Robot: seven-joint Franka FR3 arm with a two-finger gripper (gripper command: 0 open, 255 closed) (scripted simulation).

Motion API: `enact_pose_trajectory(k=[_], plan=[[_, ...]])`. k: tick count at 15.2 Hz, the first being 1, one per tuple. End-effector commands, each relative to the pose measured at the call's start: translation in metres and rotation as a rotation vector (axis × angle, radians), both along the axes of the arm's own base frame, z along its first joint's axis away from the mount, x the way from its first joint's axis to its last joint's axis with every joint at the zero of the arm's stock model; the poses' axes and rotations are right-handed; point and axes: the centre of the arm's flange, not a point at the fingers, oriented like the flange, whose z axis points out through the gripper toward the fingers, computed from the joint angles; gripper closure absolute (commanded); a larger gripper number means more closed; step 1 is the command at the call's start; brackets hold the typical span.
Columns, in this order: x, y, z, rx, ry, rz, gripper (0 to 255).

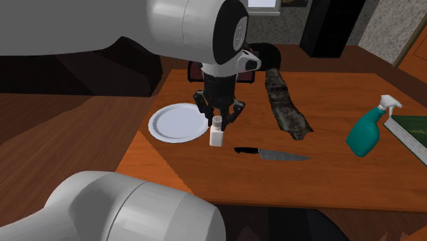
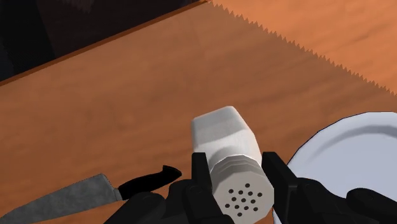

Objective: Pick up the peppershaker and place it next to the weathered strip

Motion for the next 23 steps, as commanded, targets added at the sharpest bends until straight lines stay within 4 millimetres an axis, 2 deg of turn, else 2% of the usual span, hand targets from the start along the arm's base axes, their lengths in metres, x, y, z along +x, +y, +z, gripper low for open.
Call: enact_pose_trajectory(k=[1, 5, 23], plan=[[-0.001, -0.001, 0.011, 0.0, 0.0, 0.0, 255], [-0.001, -0.001, 0.028, 0.0, 0.0, 0.0, 255], [0.131, -0.197, 0.007, 0.0, 0.0, 0.0, 255]])
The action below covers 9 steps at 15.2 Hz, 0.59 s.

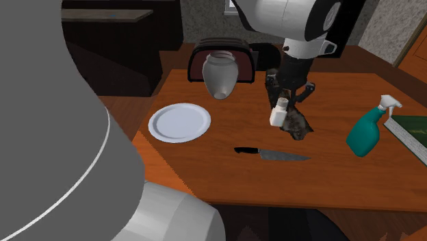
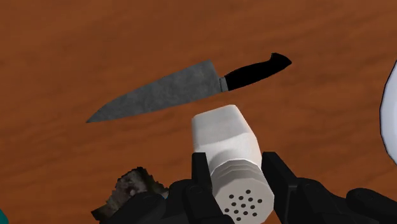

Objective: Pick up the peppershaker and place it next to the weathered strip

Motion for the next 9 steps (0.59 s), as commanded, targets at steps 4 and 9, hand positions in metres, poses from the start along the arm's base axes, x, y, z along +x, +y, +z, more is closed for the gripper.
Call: enact_pose_trajectory(k=[4, 9], plan=[[0.036, -0.055, -0.007, -0.001, 0.0, 0.001, 255], [0.073, -0.11, -0.013, -0.001, 0.0, 0.001, 255]])
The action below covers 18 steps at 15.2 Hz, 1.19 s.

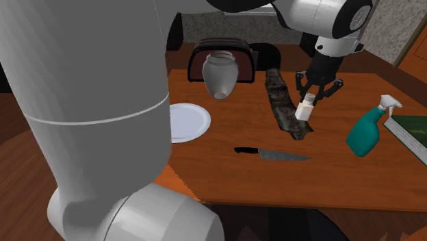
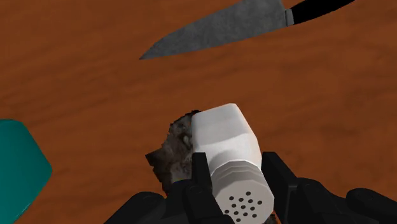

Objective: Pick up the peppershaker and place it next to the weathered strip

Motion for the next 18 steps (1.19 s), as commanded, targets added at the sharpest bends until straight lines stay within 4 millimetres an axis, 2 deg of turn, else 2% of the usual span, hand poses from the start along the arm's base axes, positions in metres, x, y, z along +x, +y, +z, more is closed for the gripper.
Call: enact_pose_trajectory(k=[1, 12, 18], plan=[[0.012, -0.024, -0.002, 0.0, 0.0, 0.002, 255], [0.095, -0.148, -0.016, 0.0, 0.0, 0.002, 255], [0.095, -0.148, -0.048, 0.0, 0.0, 0.002, 255]])
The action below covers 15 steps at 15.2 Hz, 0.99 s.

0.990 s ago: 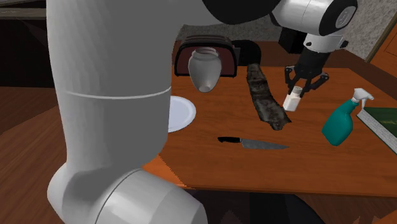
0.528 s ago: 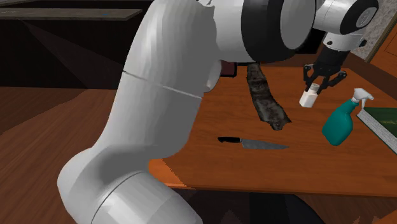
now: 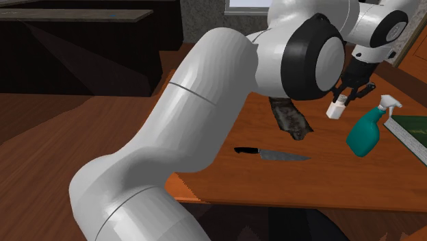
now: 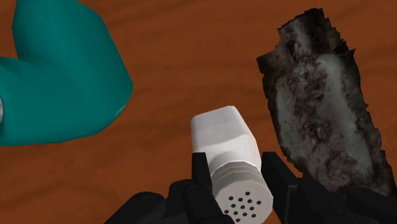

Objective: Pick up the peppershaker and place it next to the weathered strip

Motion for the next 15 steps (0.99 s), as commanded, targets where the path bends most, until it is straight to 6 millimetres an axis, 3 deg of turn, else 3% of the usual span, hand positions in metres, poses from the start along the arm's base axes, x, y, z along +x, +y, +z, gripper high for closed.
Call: enact_pose_trajectory(k=[1, 15], plan=[[0.0, 0.0, -0.011, 0.0, 0.0, 0.0, 255], [0.0, 0.0, -0.079, 0.0, 0.0, 0.0, 255]])
